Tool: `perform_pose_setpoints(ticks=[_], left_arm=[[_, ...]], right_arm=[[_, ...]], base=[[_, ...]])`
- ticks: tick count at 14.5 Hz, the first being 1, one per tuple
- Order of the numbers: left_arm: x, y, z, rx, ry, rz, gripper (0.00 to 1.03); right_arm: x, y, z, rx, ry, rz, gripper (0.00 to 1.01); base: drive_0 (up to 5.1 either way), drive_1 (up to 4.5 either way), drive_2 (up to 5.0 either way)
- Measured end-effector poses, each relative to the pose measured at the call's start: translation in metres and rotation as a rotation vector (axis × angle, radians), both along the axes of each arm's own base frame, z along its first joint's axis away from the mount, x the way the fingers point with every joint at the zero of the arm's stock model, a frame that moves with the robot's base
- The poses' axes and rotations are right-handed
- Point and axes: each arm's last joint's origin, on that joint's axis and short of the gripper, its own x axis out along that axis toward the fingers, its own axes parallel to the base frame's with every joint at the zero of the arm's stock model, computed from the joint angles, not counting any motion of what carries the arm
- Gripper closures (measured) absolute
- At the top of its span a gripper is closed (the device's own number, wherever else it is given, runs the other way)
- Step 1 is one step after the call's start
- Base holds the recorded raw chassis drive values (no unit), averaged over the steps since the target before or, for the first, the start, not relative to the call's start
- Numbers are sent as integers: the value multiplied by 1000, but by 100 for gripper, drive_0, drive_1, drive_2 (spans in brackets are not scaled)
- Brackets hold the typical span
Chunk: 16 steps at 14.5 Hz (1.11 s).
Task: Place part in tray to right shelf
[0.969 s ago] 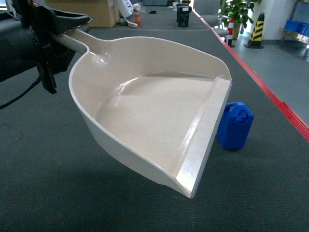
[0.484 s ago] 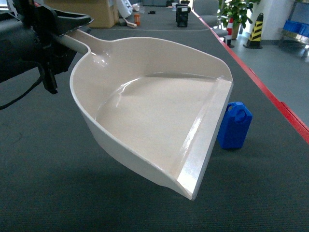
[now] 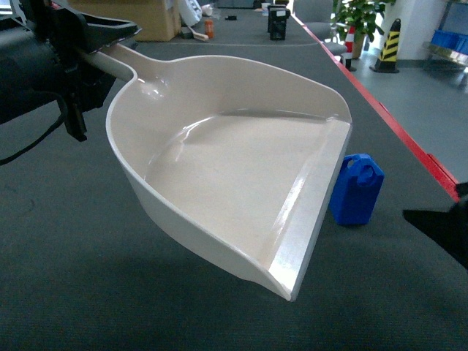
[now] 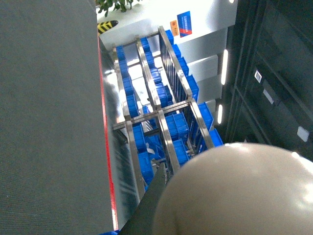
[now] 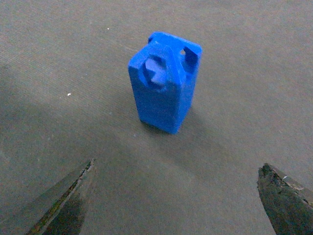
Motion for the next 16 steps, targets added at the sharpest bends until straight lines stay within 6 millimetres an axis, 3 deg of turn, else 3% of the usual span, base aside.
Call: perform_pose_setpoints(ticks=[5,11,13,14,16], left_arm=[[0,0,0,0,0,0,91],[0,0,0,0,0,0,91],[0,0,0,12,-8,11,91],[0,0,0,14,-9,3,91],[0,0,0,14,-8,3,91]], right_arm=[[53,37,-21,-9,14,33,3],[91,68,-34,-6,14,-29,3],[96,76,-38,-2,28,-61,16],[81,70,-31,7,-15,-126,50],[57,48,-19,15,-22,-186,55]], base=[[0,0,0],[0,0,0],[0,0,0],[0,0,0],[0,0,0]])
